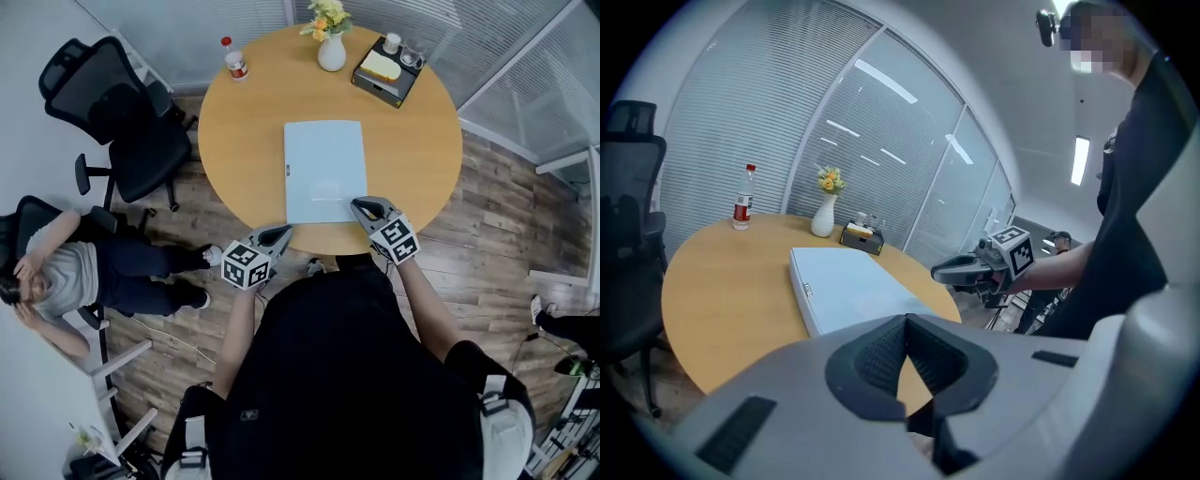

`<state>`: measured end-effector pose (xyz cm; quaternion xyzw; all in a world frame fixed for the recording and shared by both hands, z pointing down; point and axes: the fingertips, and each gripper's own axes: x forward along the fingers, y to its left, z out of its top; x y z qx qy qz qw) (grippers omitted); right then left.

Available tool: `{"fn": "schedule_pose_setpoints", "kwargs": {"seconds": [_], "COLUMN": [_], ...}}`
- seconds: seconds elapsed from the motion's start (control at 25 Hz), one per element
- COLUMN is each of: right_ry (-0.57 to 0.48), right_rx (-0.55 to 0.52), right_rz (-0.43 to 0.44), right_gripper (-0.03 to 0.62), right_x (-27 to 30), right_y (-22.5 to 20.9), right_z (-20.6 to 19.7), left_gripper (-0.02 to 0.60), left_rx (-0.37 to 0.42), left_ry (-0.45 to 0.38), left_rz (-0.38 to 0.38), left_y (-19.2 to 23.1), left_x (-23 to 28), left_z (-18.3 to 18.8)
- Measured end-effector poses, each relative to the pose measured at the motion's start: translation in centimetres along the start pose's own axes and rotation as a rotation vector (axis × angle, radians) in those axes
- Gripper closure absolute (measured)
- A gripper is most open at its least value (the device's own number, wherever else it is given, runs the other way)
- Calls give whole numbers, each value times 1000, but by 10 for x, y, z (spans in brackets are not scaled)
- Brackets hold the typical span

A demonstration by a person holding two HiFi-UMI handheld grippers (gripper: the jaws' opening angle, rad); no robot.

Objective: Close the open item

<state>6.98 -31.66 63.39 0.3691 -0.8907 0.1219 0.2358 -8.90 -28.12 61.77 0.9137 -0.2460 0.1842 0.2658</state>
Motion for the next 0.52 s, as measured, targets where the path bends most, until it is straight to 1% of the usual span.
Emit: {"fn": "schedule_pose_setpoints", "kwargs": {"seconds": [0.52], "right_ry": [41], "right_rx": [-32], "right_rz": [19], "right_gripper": [583], "right_x": [-4], "right_y": [21], "right_z": [-4], "left_gripper": [577], "left_rx": [-2], "left_ry": [-9], "left_rz": [19], "left_y": [3], "left_x": [-15], "left_z": [-3]}}
